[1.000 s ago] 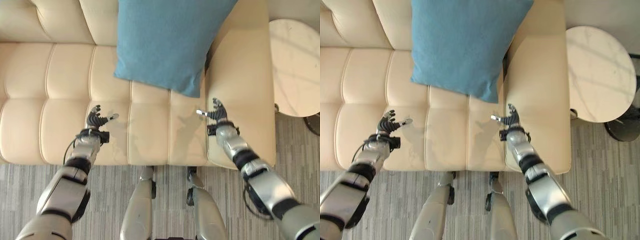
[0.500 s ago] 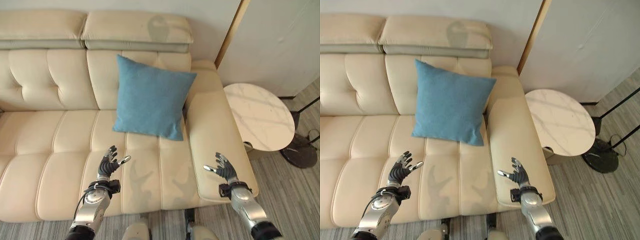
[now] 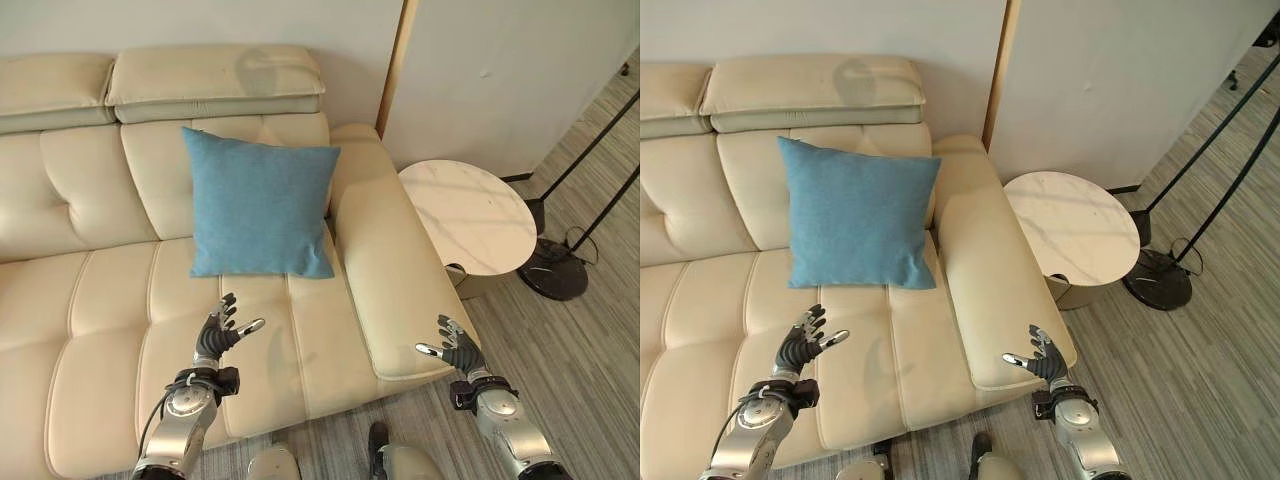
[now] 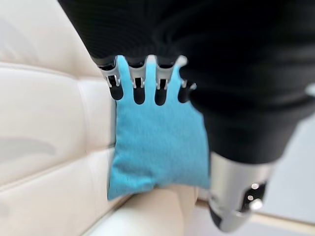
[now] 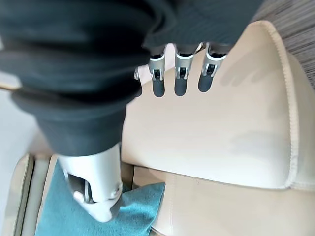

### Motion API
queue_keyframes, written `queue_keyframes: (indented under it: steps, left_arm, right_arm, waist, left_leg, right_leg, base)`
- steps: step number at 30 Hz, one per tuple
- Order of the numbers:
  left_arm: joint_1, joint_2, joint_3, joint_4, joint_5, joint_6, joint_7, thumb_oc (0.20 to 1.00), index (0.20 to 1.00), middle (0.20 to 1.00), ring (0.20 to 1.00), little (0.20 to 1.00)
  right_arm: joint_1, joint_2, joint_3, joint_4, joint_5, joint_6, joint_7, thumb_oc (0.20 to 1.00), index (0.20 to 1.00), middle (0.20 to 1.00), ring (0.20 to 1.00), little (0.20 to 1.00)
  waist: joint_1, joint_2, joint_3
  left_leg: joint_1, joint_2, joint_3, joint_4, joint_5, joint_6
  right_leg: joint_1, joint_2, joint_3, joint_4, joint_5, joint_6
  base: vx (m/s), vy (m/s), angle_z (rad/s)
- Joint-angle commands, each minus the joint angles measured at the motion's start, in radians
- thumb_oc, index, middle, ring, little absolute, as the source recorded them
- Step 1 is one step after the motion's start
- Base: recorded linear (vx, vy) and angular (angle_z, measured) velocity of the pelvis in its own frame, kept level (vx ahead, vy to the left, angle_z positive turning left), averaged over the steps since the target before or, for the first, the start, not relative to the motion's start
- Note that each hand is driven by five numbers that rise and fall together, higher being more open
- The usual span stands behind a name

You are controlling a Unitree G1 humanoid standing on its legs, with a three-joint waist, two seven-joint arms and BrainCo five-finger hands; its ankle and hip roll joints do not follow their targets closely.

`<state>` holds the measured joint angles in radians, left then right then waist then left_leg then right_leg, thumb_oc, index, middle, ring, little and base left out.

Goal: Pick up all the scattered cushions and arrange them neatly on the sofa.

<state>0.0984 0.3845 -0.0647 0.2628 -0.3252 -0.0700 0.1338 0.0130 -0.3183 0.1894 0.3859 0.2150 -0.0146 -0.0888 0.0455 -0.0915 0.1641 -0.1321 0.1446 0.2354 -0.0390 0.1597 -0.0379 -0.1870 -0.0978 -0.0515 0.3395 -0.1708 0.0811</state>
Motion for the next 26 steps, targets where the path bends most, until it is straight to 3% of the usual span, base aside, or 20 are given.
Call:
queue_keyframes:
  steps: [1, 3, 4, 5, 6, 9, 14, 16, 19, 26]
  left_arm:
    - [-0.013, 0.019, 0.03, -0.022, 0.029, -0.029, 0.015, 1.0, 1.0, 1.0, 1.0, 1.0]
    - [-0.02, 0.01, 0.03, -0.024, 0.019, -0.033, 0.024, 1.0, 1.0, 1.0, 1.0, 1.0]
    - [-0.02, 0.01, 0.03, -0.024, 0.019, -0.033, 0.024, 1.0, 1.0, 1.0, 1.0, 1.0]
    - [-0.026, -0.003, 0.023, -0.025, -0.007, -0.036, 0.025, 1.0, 1.0, 1.0, 1.0, 1.0]
    - [-0.026, -0.003, 0.023, -0.025, -0.007, -0.036, 0.025, 1.0, 1.0, 1.0, 1.0, 1.0]
    - [-0.028, -0.025, 0.012, -0.024, -0.044, -0.035, 0.021, 1.0, 1.0, 1.0, 1.0, 1.0]
    - [0.014, -0.031, 0.007, -0.043, -0.055, -0.032, -0.007, 1.0, 1.0, 1.0, 1.0, 1.0]
    - [0.02, -0.039, 0.001, -0.042, -0.059, -0.026, -0.005, 1.0, 1.0, 1.0, 1.0, 1.0]
    - [0.022, -0.044, -0.019, -0.051, -0.045, -0.021, -0.009, 1.0, 1.0, 1.0, 1.0, 1.0]
    - [0.053, -0.029, -0.01, -0.063, -0.002, -0.012, -0.029, 1.0, 1.0, 1.0, 1.0, 1.0]
  right_arm:
    - [-0.03, -0.011, 0.01, -0.08, -0.022, -0.045, -0.029, 1.0, 1.0, 1.0, 1.0, 1.0]
    - [-0.032, -0.024, 0.013, -0.083, -0.019, -0.051, -0.034, 1.0, 1.0, 1.0, 1.0, 1.0]
    - [-0.032, -0.024, 0.013, -0.083, -0.019, -0.051, -0.034, 1.0, 1.0, 1.0, 1.0, 1.0]
    - [-0.027, -0.036, 0.014, -0.085, -0.014, -0.052, -0.038, 1.0, 1.0, 1.0, 1.0, 1.0]
    - [-0.027, -0.036, 0.014, -0.085, -0.014, -0.052, -0.038, 1.0, 1.0, 1.0, 1.0, 1.0]
    - [-0.031, -0.04, 0.024, -0.073, -0.008, -0.04, -0.04, 1.0, 1.0, 1.0, 1.0, 1.0]
    - [-0.013, -0.043, 0.047, -0.111, -0.014, -0.044, -0.007, 1.0, 1.0, 1.0, 1.0, 1.0]
    - [-0.007, -0.04, 0.046, -0.109, -0.02, -0.042, -0.002, 1.0, 1.0, 1.0, 1.0, 1.0]
    - [0.002, -0.034, 0.026, -0.104, -0.019, -0.039, -0.015, 1.0, 1.0, 1.0, 1.0, 1.0]
    - [0.013, -0.02, 0.034, -0.098, -0.022, -0.03, 0.001, 1.0, 1.0, 1.0, 1.0, 1.0]
  waist:
    - [0.02, -0.006, -0.008]
    - [0.015, 0.014, 0.016]
    - [0.015, 0.014, 0.015]
    - [0.005, 0.036, 0.039]
    - [0.005, 0.036, 0.038]
    - [-0.022, 0.037, 0.061]
    - [-0.046, 0.012, 0.04]
    - [-0.057, 0.022, 0.028]
    - [-0.079, 0.052, -0.008]
    - [-0.071, 0.059, -0.021]
  left_leg:
    - [-0.11, -0.056, -0.066, 0.042, -0.03, -0.005]
    - [-0.145, -0.033, -0.079, 0.047, 0.016, -0.038]
    - [-0.146, -0.033, -0.08, 0.047, 0.016, -0.038]
    - [-0.172, -0.019, -0.085, 0.045, 0.048, -0.061]
    - [-0.172, -0.019, -0.086, 0.045, 0.048, -0.061]
    - [-0.171, -0.027, -0.098, 0.125, -0.013, -0.05]
    - [-0.046, -0.047, -0.146, 0.253, -0.213, -0.027]
    - [0.0, -0.039, -0.146, 0.206, -0.202, -0.028]
    - [0.056, -0.037, -0.118, 0.029, -0.16, -0.038]
    - [0.111, -0.053, -0.097, -0.024, -0.163, -0.031]
  right_leg:
    - [0.23, 0.042, 0.012, -0.262, -0.001, -0.003]
    - [0.225, 0.074, 0.003, -0.292, 0.003, -0.023]
    - [0.224, 0.074, 0.002, -0.292, 0.004, -0.023]
    - [0.212, 0.091, -0.02, -0.295, 0.002, -0.035]
    - [0.212, 0.092, -0.02, -0.295, 0.002, -0.035]
    - [0.176, 0.061, -0.064, -0.279, 0.031, -0.034]
    - [0.152, 0.013, -0.084, -0.297, 0.071, -0.029]
    - [0.146, 0.017, -0.094, -0.297, 0.073, -0.027]
    - [0.129, 0.024, -0.125, -0.311, 0.081, -0.015]
    - [0.152, 0.007, -0.117, -0.349, 0.114, 0.011]
  base:
    - [-0.2, -0.258, -0.29]
    - [-0.17, -0.175, -0.29]
    - [-0.28, -0.194, -0.16]
    - [-0.19, -0.118, 0.11]
    - [-0.4, -0.177, 0.49]
    - [-0.29, -0.061, 0.35]
    - [-0.12, 0.017, 0.3]
    - [-0.01, 0.086, 0.29]
    - [-0.03, 0.137, 0.48]
    - [0.01, 0.108, 0.0]
